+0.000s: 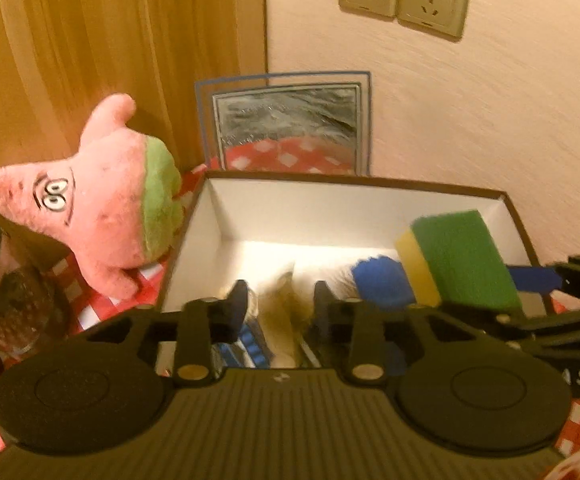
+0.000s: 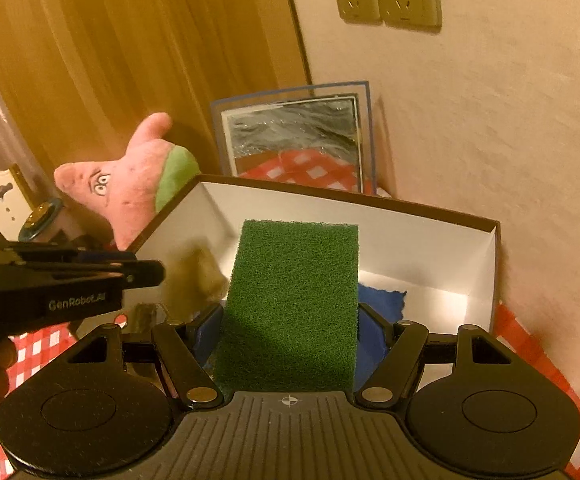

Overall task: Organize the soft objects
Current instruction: 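Lower both tools over the brown box and open both grippers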

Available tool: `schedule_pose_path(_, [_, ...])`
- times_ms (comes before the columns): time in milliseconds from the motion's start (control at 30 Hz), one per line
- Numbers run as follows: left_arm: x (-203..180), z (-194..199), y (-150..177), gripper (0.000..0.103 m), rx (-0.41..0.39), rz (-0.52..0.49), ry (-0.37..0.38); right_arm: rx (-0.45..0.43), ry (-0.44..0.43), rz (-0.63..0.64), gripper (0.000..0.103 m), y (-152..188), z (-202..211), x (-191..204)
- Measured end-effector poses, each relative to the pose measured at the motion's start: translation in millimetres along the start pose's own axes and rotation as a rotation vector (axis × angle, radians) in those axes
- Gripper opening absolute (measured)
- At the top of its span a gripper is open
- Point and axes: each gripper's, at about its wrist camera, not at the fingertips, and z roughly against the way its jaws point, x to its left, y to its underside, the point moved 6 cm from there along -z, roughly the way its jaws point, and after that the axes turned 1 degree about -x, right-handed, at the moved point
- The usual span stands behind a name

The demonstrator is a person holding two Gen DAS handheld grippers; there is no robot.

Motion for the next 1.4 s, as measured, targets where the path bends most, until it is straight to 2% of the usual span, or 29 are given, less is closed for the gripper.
schedule_pose_path(333, [13.6,-5.4,3.9,0.039,0.041,0.019,-0.001,0.015,-0.008,0.014,0.07,-1.9,-12.6,5.0])
schedule_pose_path(500, [14.6,-0.9,7.6,0.039,0.047,0.023,0.001,-0.03,-0.025,0.007,0.07,-9.2,-13.5,10.4])
schedule_pose_path(567, [14.1,1.8,8.2,0.039,0.048,0.025,0.001,-0.057,-0.029,-0.011,0.073,-13.7,-13.2,11.0])
schedule_pose_path(633, [14.4,4.6,9.6,0.039,0.047,0.025,0.002,-0.09,-0.022,-0.03,0.084,-17.7,-11.3,10.0])
schedule_pose_path(767, [15.6,11.8,13.7,0.041,0.044,0.023,0.002,-0.121,-0.011,-0.029,0.089,-20.5,-4.1,8.8])
schedule_pose_path(1100, [21.2,36.2,34.4,0.044,0.05,0.042,0.011,-0.083,0.01,-0.005,0.09,4.4,22.3,7.8])
schedule_pose_path(1400, [25.7,76.3,60.8,0.044,0.04,0.082,0.026,-0.067,-0.001,-0.032,0.09,33.0,57.9,8.4])
